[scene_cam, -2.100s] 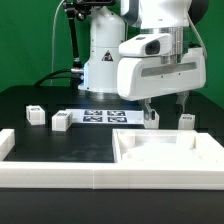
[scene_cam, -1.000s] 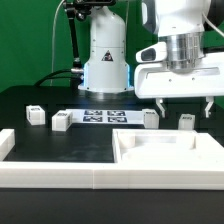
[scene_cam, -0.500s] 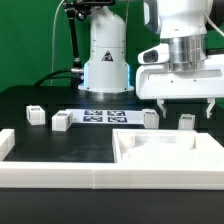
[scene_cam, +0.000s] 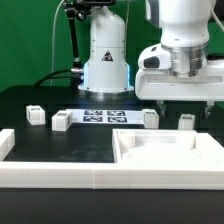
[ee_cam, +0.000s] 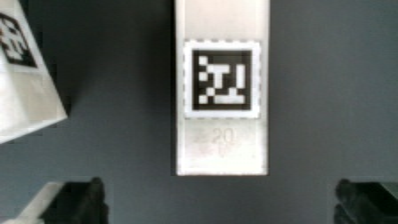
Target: Assemble one leg
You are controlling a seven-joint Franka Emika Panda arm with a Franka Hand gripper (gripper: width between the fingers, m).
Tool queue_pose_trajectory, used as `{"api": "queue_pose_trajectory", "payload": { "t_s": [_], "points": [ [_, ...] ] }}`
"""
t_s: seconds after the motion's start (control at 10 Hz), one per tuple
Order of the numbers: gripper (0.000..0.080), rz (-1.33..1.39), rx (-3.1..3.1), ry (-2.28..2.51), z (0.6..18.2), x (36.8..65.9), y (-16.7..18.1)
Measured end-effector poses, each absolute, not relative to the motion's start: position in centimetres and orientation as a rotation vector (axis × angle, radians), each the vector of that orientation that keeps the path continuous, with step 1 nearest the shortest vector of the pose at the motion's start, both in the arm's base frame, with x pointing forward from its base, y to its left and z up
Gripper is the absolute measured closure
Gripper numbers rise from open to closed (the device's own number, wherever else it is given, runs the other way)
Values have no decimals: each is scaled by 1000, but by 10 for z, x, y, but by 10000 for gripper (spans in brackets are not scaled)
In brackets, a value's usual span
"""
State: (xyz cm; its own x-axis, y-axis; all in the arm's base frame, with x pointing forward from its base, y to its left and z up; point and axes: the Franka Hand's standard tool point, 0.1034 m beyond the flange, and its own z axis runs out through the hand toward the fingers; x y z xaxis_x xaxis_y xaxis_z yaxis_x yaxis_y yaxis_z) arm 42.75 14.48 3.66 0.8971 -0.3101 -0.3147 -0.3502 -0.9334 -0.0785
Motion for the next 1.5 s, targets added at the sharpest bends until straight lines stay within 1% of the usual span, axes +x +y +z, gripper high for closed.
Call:
{"api": "queue_pose_trajectory", "payload": {
  "t_s": [0.1,0.4,0.5,0.6,0.7,0.9,1.0,1.3,1.5],
  "points": [
    [151,569,-2906,486,37,425,145],
    [151,828,-2826,420,37,431,151],
    [151,935,-2788,388,36,427,151],
    [151,994,-2757,367,29,428,150],
    [151,1108,-2707,330,25,419,150],
    [151,1295,-2623,320,10,404,150],
    [151,1335,-2608,323,6,400,152],
    [151,1354,-2631,375,5,398,159],
    [407,1351,-2629,362,4,397,159]
  ]
}}
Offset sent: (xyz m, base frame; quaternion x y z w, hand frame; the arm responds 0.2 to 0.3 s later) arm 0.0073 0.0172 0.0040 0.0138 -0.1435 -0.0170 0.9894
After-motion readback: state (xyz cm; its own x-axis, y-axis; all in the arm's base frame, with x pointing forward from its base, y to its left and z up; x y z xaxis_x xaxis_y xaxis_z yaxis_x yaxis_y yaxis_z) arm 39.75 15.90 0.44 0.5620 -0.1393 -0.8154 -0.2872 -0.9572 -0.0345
